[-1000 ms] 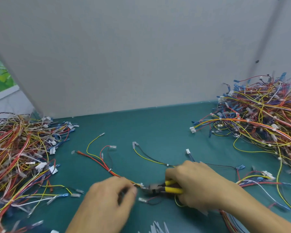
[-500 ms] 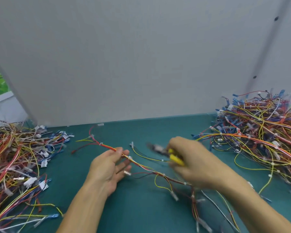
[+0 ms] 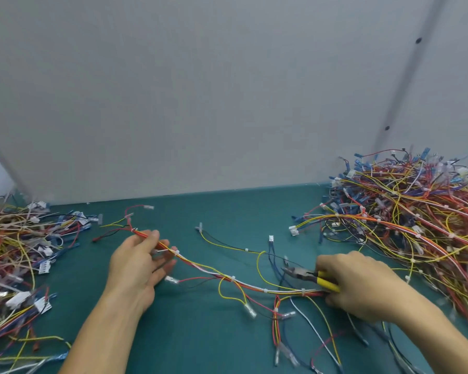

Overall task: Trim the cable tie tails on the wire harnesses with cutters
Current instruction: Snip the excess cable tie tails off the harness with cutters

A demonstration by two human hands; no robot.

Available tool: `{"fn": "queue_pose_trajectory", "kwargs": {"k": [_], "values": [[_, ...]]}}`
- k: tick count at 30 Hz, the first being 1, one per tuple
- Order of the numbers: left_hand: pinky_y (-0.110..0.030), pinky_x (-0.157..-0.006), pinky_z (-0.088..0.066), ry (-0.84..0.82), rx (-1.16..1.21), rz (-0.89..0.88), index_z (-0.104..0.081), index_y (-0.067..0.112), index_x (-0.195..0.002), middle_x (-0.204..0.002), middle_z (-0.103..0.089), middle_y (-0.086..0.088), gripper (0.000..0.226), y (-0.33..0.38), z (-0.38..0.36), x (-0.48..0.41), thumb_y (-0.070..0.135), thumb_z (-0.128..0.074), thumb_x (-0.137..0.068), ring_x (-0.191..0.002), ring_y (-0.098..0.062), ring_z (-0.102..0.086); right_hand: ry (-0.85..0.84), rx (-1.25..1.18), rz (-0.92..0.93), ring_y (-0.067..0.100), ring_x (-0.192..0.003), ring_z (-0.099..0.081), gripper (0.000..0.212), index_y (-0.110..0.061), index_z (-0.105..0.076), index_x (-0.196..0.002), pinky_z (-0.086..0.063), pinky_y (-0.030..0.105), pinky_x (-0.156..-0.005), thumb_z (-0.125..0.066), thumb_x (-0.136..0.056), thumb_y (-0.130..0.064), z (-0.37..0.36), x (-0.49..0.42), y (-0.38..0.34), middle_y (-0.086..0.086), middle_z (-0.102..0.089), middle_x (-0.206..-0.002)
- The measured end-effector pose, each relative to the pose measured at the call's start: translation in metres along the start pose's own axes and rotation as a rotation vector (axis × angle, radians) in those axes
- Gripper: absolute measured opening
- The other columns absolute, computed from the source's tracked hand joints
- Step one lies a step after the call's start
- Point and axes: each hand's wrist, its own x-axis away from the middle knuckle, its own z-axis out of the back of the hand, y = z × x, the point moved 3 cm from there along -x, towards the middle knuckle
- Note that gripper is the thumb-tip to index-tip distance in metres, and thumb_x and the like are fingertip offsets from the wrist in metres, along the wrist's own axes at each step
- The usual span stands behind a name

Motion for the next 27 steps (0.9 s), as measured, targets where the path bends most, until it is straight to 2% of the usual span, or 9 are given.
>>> {"fn": "queue_pose_trajectory", "kwargs": {"k": [2, 4, 8, 11, 13, 16, 21, 23, 27], "values": [[-0.035, -0.06, -0.051, 0.01, 0.03, -0.051, -0.055, 0.017, -0.095, -0.073, -0.057, -0.004, 0.006, 0.007, 0.004, -0.001, 0.013, -0.052, -0.097, -0.062, -0.021, -0.063, 0.028, -0.148, 0.061, 0.018, -0.084, -0.054, 0.024, -0.028, -0.048, -0.086, -0.041, 0.033, -0.066, -0.066, -0.076, -0.039, 0.011, 0.0, -0.007, -0.005, -0.056, -0.084], [-0.036, -0.061, -0.051, 0.022, 0.038, -0.108, -0.053, 0.016, -0.109, -0.073, -0.054, -0.005, 0.015, 0.012, 0.008, -0.003, 0.008, -0.051, -0.097, -0.06, -0.021, -0.058, 0.087, -0.4, 0.152, 0.01, -0.069, -0.051, 0.024, -0.021, -0.056, -0.081, -0.043, 0.031, -0.065, -0.076, -0.073, -0.032, 0.027, -0.001, -0.016, -0.002, -0.059, -0.074], [-0.032, -0.06, -0.054, 0.001, 0.016, -0.189, -0.058, 0.018, -0.113, -0.076, -0.055, -0.006, 0.024, 0.018, 0.01, -0.004, 0.002, -0.05, -0.096, -0.061, -0.02, -0.056, 0.452, -0.732, 0.167, 0.006, -0.061, -0.052, 0.023, -0.023, -0.059, -0.078, -0.039, 0.017, -0.06, -0.081, -0.072, -0.021, 0.059, -0.008, -0.024, -0.008, -0.061, -0.068], [-0.028, -0.059, -0.054, -0.053, -0.019, -0.196, -0.064, 0.018, -0.105, -0.078, -0.058, -0.004, 0.026, 0.014, 0.007, -0.003, -0.002, -0.052, -0.093, -0.066, -0.018, -0.06, 0.641, -0.634, 0.113, 0.012, -0.069, -0.055, 0.024, -0.024, -0.058, -0.085, -0.041, 0.022, -0.062, -0.079, -0.076, -0.02, 0.064, -0.018, -0.021, -0.013, -0.06, -0.068], [-0.028, -0.06, -0.052, -0.068, -0.046, -0.19, -0.067, 0.017, -0.102, -0.079, -0.059, -0.003, 0.025, 0.011, 0.007, -0.003, -0.003, -0.056, -0.091, -0.068, -0.017, -0.061, 0.637, -0.546, 0.087, 0.021, -0.071, -0.055, 0.024, -0.022, -0.057, -0.09, -0.043, 0.034, -0.064, -0.077, -0.078, -0.019, 0.057, -0.026, -0.018, -0.012, -0.06, -0.072], [-0.026, -0.056, -0.053, -0.063, -0.084, -0.192, -0.068, 0.019, -0.097, -0.077, -0.06, -0.003, 0.024, 0.009, 0.008, -0.006, -0.003, -0.058, -0.09, -0.066, -0.016, -0.063, 0.568, -0.473, 0.037, 0.027, -0.08, -0.058, 0.023, -0.023, -0.056, -0.095, -0.048, 0.04, -0.069, -0.074, -0.081, -0.019, 0.042, -0.041, -0.011, -0.004, -0.065, -0.081], [-0.031, -0.058, -0.053, -0.069, -0.141, -0.17, -0.067, 0.017, -0.095, -0.069, -0.062, 0.0, 0.024, 0.001, 0.004, -0.008, -0.004, -0.058, -0.089, -0.059, -0.013, -0.064, 0.441, -0.311, -0.027, 0.026, -0.096, -0.055, 0.022, -0.024, -0.054, -0.103, -0.045, 0.039, -0.08, -0.066, -0.085, -0.028, 0.028, -0.056, -0.004, -0.002, -0.056, -0.1], [-0.032, -0.059, -0.053, -0.06, -0.159, -0.157, -0.067, 0.017, -0.094, -0.07, -0.062, -0.001, 0.024, -0.002, 0.003, -0.009, -0.005, -0.058, -0.089, -0.059, -0.014, -0.063, 0.47, -0.234, -0.06, 0.027, -0.098, -0.053, 0.022, -0.021, -0.053, -0.106, -0.044, 0.038, -0.08, -0.061, -0.088, -0.028, 0.028, -0.058, -0.005, 0.001, -0.049, -0.106], [-0.032, -0.058, -0.052, -0.061, -0.178, -0.142, -0.067, 0.018, -0.094, -0.078, -0.061, -0.005, 0.025, -0.004, 0.003, -0.011, -0.005, -0.058, -0.089, -0.062, -0.017, -0.063, 0.581, -0.351, -0.145, 0.032, -0.091, -0.057, 0.018, -0.018, -0.051, -0.094, -0.042, 0.037, -0.068, -0.052, -0.093, -0.036, 0.036, -0.056, -0.019, 0.004, -0.056, -0.09]]}}
